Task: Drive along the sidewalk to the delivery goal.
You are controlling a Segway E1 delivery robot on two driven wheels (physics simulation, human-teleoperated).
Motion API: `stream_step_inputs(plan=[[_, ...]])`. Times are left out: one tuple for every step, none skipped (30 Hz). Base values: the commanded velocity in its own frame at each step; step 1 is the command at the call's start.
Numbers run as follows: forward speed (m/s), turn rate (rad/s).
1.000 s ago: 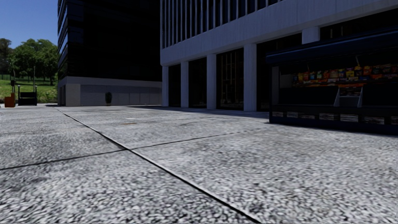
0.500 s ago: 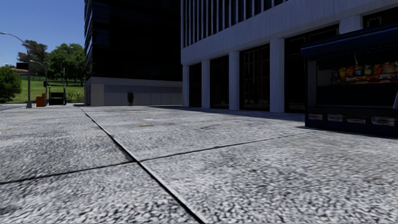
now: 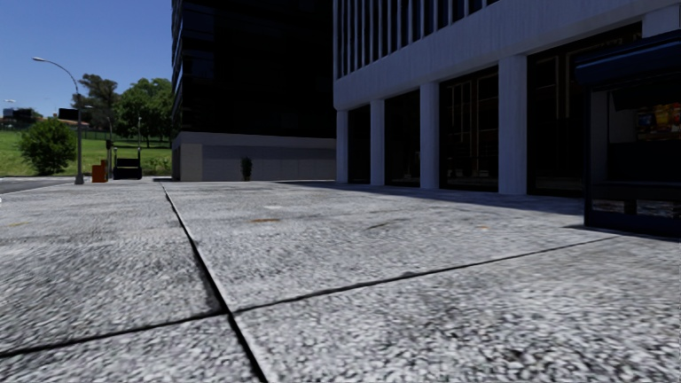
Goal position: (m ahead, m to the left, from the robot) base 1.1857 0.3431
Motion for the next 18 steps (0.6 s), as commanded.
stream_step_inputs(plan=[[1.43, 0.24], [1.44, 0.23], [1.45, 0.29], [1.45, 0.34], [1.45, 0.36], [1.46, 0.36], [1.46, 0.36], [1.46, 0.36], [1.47, 0.36], [1.47, 0.36], [1.48, 0.36], [1.48, 0.36], [1.48, 0.36], [1.49, 0.36], [1.49, 0.32], [1.5, 0.2], [1.5, 0.2], [1.5, 0.0]])
